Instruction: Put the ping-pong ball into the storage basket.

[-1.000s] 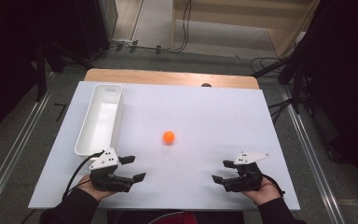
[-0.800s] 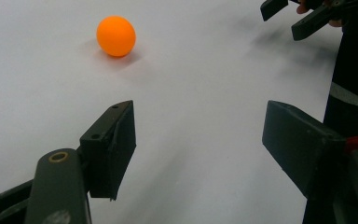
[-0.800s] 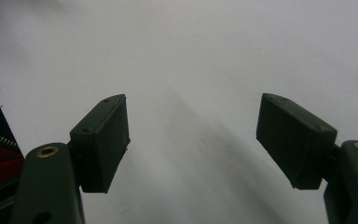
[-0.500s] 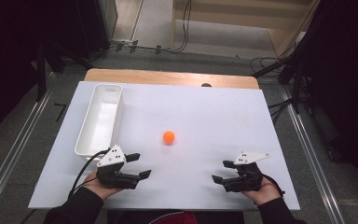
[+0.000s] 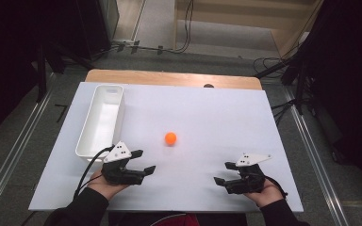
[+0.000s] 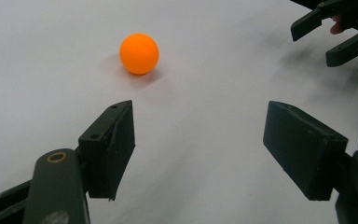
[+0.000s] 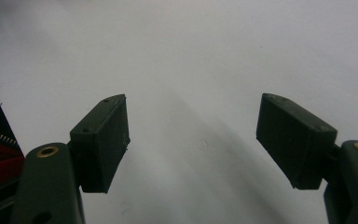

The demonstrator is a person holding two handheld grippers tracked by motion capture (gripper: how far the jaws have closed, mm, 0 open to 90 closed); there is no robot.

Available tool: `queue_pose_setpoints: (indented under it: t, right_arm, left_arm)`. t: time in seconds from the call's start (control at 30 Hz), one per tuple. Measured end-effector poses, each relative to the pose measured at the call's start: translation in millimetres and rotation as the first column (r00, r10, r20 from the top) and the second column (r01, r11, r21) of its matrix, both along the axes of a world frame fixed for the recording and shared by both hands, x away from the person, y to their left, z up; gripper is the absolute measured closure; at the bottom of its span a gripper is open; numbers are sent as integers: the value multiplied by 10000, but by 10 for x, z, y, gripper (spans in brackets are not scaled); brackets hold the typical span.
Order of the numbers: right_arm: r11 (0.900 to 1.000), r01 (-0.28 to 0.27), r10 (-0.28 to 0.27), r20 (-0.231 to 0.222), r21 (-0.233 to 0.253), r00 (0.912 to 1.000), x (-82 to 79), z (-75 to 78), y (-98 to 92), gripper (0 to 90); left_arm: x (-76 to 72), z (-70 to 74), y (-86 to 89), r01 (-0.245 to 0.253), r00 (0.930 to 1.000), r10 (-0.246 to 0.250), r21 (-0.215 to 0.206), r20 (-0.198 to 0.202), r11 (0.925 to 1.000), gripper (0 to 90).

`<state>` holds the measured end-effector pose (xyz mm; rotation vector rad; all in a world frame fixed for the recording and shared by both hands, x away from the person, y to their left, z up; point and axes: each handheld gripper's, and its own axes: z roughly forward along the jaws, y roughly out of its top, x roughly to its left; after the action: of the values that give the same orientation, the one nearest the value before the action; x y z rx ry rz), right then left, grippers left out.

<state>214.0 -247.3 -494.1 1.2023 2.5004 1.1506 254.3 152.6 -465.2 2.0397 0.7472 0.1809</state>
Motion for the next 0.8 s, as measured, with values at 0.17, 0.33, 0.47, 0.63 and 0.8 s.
queue_pose_setpoints:
  t: [0.17,0.33,0.47,0.63,0.8]
  right_arm:
    - [10000,-3,3,22,-2,10000,0,1,0,240]
    - [10000,3,-3,8,49,10000,-4,3,0,241]
    - [10000,-7,7,-7,77,10000,-5,3,-4,241]
    - [10000,-36,36,-5,90,10000,-2,1,-2,240]
    - [10000,-18,18,8,83,10000,0,3,-6,240]
  left_arm:
    - [23,-3,-111,211,9998,-211,124,-7,9997,244]
    - [52,4,-176,302,9995,-302,62,14,9995,163]
    - [85,-14,-233,406,9992,-407,567,-2,9976,92]
    - [128,-24,-269,282,9995,-275,485,-157,9984,0]
    - [163,-5,-289,171,9999,-170,220,-22,9996,0]
